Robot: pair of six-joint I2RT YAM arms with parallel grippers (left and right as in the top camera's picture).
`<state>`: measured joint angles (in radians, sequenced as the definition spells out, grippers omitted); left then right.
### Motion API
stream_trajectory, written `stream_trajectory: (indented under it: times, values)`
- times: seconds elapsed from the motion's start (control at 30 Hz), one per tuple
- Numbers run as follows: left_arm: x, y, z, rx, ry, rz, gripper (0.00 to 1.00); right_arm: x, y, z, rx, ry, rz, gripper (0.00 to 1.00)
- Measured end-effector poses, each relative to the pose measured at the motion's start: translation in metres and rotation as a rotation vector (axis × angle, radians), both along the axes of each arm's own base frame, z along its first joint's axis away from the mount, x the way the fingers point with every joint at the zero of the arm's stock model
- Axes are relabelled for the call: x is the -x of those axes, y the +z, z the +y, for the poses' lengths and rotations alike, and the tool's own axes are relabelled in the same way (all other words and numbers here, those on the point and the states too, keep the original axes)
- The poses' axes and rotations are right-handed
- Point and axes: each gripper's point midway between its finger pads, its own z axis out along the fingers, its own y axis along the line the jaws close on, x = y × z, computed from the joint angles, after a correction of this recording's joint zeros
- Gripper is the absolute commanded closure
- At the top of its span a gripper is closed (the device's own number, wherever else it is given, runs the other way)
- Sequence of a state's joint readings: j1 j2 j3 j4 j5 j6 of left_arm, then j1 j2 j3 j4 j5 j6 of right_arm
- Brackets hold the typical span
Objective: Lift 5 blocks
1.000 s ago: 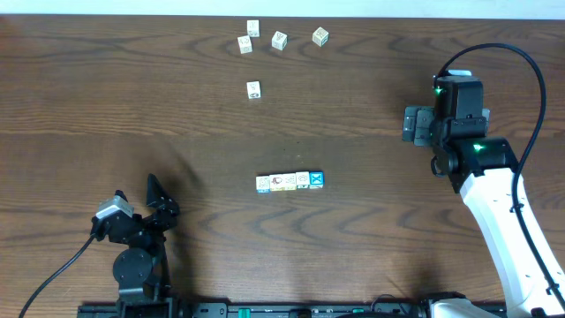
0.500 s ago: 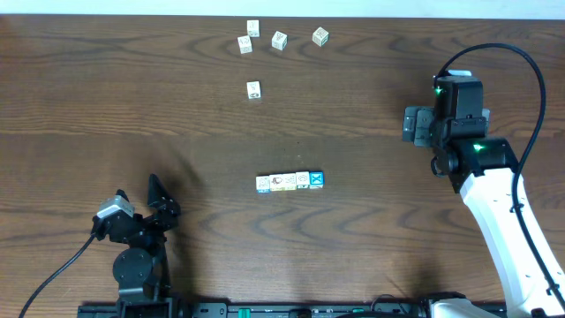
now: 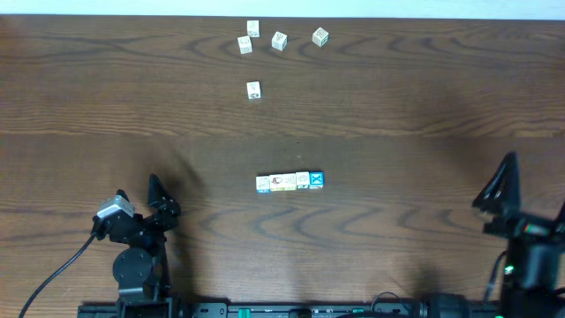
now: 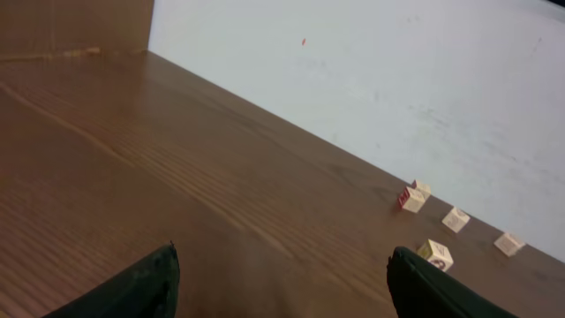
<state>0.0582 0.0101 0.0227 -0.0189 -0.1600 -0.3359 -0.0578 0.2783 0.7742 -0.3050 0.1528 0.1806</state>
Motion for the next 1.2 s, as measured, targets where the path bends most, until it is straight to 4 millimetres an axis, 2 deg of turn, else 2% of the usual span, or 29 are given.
stream_trajectory:
  times: [0.1, 0.17, 0.27, 0.53, 0.7, 1.2]
  values:
    - [0.0, 0.0, 0.0, 0.0, 0.0, 0.0, 0.24, -0.009, -0.041, 0.01, 0.012, 0.068, -0.061, 0.01]
    - [0.0, 0.0, 0.0, 0.0, -0.001, 0.0, 0.24, -0.019, -0.076, 0.016, 0.019, 0.108, -0.062, 0.01]
    - [0.0, 0.0, 0.0, 0.0, -0.001, 0.001, 0.24, -0.03, -0.112, 0.02, 0.023, 0.14, -0.06, 0.01]
    - [0.0, 0.0, 0.0, 0.0, -0.001, 0.0, 0.24, -0.052, -0.19, 0.02, 0.004, 0.15, 0.075, 0.01]
    - [0.0, 0.0, 0.0, 0.0, -0.001, 0.0, 0.24, -0.055, -0.245, 0.018, -0.015, 0.145, 0.265, 0.01]
    - [0.0, 0.0, 0.0, 0.0, -0.001, 0.001, 0.24, -0.055, -0.246, 0.016, 0.074, 0.13, 0.283, 0.01]
